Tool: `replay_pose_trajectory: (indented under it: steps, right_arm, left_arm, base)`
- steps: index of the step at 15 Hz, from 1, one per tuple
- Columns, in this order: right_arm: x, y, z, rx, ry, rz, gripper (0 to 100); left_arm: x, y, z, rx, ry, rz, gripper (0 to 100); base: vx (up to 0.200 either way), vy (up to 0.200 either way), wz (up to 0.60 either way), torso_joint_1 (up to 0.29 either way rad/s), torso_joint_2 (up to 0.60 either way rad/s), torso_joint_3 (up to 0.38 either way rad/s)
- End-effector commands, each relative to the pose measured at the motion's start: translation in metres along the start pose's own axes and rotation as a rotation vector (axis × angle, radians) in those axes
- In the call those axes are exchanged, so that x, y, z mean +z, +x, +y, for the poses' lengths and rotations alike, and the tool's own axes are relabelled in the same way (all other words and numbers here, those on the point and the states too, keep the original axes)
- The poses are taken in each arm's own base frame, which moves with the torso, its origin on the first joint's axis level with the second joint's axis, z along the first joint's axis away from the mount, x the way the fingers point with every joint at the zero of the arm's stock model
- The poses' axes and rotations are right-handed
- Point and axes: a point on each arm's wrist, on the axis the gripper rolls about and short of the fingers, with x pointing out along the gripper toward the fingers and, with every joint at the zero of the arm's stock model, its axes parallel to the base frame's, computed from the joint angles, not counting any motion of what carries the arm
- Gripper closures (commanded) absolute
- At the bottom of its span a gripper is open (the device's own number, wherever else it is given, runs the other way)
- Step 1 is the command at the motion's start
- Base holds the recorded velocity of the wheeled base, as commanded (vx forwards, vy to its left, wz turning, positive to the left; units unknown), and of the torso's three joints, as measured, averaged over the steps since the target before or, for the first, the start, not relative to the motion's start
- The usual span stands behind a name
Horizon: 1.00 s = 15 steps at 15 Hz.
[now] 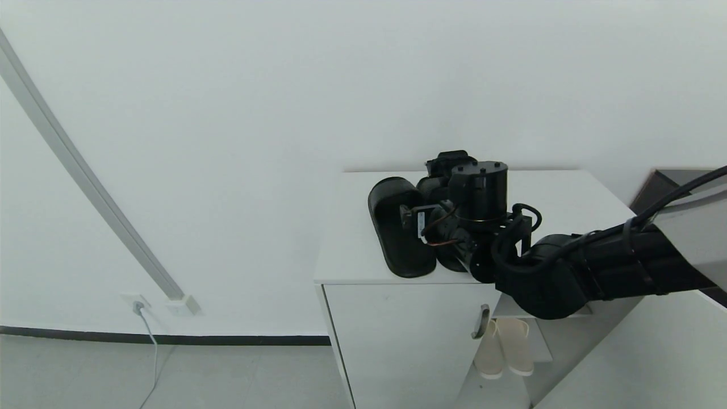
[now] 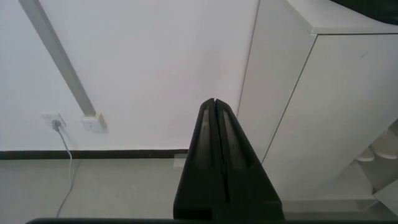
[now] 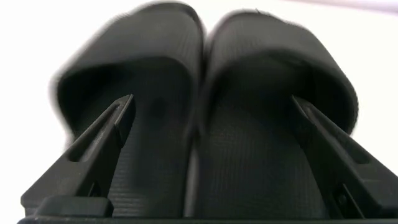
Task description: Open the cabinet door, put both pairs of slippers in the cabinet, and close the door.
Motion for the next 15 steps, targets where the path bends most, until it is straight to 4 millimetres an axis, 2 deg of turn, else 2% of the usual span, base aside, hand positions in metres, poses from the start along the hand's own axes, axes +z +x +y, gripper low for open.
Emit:
replay_pose_trajectory:
  steps: [1, 11, 12, 15]
  right_arm:
    - [-0.009, 0.011, 0.001, -0.004, -0.007, 0.014, 0]
    - [-0.011, 0.055, -0.004, -0.027, -0.016, -0.029, 0]
    - [-0.011, 0.056, -0.005, -0.029, -0.016, -0.028, 100]
    - [-0.011, 0.057, -0.004, -0.029, -0.015, -0.029, 100]
  left_arm:
    - [0.000, 0.000, 0.000, 0.000, 0.001, 0.000, 100]
    - [0.000, 0.000, 0.000, 0.002, 0.001, 0.001, 100]
    - [0.000, 0.000, 0.000, 0.002, 0.001, 0.000, 100]
    - [0.000, 0.000, 0.000, 0.002, -0.001, 0.001, 100]
  base:
    - [0.000, 0.000, 0.00, 0.000, 0.00, 0.000]
    - [0.000, 0.000, 0.00, 0.000, 0.00, 0.000]
    - [0.000, 0.000, 0.00, 0.000, 0.00, 0.000]
    - [0.000, 0.000, 0.00, 0.000, 0.00, 0.000]
